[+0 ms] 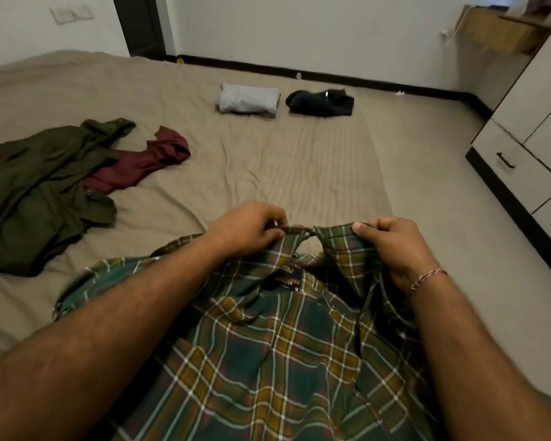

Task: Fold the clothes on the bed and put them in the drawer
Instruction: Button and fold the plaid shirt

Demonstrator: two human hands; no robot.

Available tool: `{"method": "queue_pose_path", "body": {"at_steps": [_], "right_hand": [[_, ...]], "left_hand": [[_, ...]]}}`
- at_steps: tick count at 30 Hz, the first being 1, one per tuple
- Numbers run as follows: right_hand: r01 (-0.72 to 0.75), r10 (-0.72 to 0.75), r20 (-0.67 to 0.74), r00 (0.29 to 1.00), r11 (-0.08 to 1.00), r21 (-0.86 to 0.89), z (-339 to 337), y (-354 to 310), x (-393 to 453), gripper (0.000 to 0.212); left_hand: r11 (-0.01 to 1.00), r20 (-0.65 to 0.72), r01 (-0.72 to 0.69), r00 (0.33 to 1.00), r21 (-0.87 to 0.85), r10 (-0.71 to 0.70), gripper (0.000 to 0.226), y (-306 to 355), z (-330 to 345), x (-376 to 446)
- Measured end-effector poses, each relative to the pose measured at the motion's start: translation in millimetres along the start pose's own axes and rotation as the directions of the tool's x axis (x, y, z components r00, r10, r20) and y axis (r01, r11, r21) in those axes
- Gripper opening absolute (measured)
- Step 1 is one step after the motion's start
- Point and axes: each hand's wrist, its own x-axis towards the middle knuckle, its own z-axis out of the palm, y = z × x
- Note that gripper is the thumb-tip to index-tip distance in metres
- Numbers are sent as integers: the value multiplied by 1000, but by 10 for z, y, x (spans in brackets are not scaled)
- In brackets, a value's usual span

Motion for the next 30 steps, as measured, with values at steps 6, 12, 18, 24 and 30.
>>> {"method": "queue_pose_path", "body": {"at_steps": [6,12,18,24,30], "right_hand": [[392,-538,-335,773,821,-415,91,-864,296,18],[562,-780,-115,615,536,-630,284,-367,-357,9],[250,-287,-11,958,850,-463,436,760,-971,14],[-61,59,16,998,987,148,494,930,-1372,10],[56,-52,-31,998,986,157,610,981,-1367,11]], "left_hand": [[988,-630,95,776,121,2,15,435,-787,483],[977,-643,-42,758,-208,-105,28,779,-234,-274],[424,-165,216,698,-880,-697,20,620,1006,-1100],[581,-245,150,802,-800,-545,19,825,928,-1350],[551,-227,127,819,-825,-527,24,836,1028,-1407]]}}
